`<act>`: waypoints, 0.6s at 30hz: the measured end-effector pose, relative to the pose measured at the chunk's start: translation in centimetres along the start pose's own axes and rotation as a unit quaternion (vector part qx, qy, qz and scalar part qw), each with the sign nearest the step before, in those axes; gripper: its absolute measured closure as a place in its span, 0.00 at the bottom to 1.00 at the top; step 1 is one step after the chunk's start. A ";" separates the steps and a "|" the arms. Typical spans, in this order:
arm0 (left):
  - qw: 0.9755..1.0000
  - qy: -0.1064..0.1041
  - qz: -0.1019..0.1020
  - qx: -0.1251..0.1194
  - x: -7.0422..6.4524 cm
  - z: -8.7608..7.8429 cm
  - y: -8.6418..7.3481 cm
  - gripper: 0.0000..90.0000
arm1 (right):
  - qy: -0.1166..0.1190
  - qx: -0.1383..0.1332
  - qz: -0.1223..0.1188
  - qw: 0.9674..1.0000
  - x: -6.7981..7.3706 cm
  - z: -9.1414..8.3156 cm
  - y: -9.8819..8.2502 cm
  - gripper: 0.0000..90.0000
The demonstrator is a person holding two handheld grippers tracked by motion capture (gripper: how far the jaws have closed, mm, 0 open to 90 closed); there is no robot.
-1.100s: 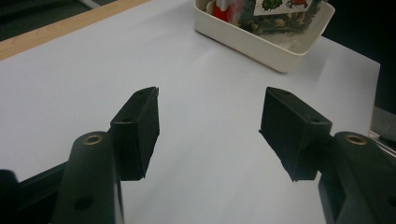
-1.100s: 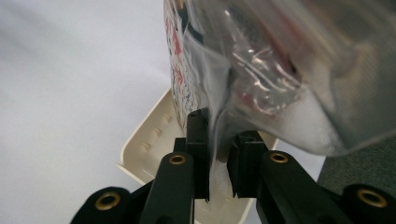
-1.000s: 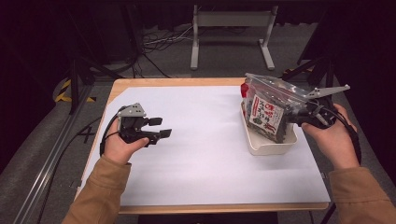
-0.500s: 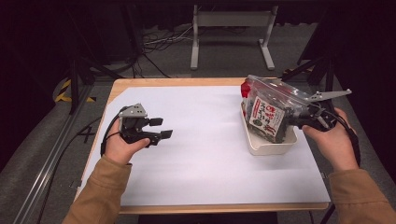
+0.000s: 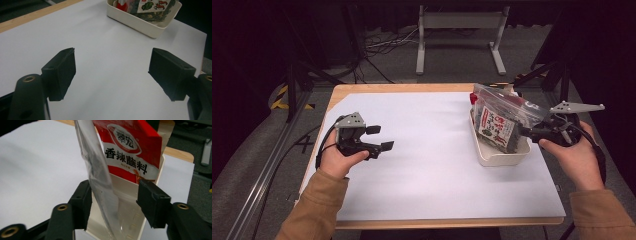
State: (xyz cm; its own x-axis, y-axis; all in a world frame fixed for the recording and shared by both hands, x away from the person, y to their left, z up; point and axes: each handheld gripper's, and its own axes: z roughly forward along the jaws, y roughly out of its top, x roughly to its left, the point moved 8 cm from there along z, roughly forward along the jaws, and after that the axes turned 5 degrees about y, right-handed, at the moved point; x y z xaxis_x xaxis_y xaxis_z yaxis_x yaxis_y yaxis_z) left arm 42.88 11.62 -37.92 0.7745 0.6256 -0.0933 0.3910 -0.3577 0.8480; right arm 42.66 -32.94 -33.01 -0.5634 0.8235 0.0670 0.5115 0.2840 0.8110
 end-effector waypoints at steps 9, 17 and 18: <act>1.000 0.011 0.010 -0.016 0.1 -2.1 -1.3 0.23 | 0.006 -0.038 -0.017 0.999 1.3 -1.4 -0.7 0.39; 0.999 0.025 0.031 -0.033 0.0 -4.1 -2.7 0.23 | 0.014 -0.072 -0.042 0.996 2.8 -2.6 -1.7 0.36; 0.999 0.025 0.032 -0.035 -0.1 -4.3 -2.9 0.23 | 0.016 -0.075 -0.044 0.996 3.0 -2.6 -1.9 0.36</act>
State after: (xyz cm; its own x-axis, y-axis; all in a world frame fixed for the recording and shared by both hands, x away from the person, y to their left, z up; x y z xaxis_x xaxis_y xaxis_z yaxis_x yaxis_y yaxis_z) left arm 39.53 15.58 -38.13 0.7702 0.6376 -0.0138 0.3055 -0.3499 0.8856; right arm 38.30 -32.28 -32.81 -0.6233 0.7820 0.0085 0.3584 0.2760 0.8918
